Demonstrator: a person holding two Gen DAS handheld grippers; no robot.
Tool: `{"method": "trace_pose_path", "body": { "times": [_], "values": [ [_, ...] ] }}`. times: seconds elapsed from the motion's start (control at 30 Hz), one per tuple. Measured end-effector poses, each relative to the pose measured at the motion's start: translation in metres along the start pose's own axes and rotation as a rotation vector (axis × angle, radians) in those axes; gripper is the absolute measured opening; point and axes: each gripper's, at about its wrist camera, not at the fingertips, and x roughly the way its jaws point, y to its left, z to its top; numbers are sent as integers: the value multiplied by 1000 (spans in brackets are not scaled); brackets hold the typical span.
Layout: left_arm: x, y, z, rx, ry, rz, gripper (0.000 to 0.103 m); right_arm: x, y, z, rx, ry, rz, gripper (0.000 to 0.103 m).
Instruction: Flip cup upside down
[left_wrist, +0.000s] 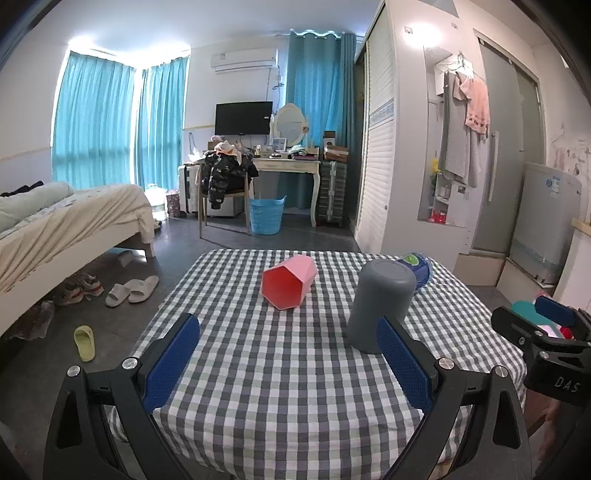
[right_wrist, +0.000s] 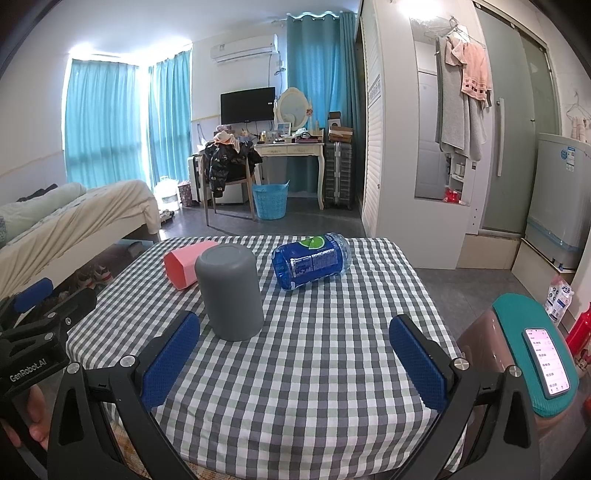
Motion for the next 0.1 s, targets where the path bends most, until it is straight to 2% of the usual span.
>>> {"method": "trace_pose_path", "body": {
  "times": [0.1],
  "values": [
    [0, 1, 0, 0, 0, 6, 99, 2, 0, 1, -1, 4, -1, 103]
  ]
}}
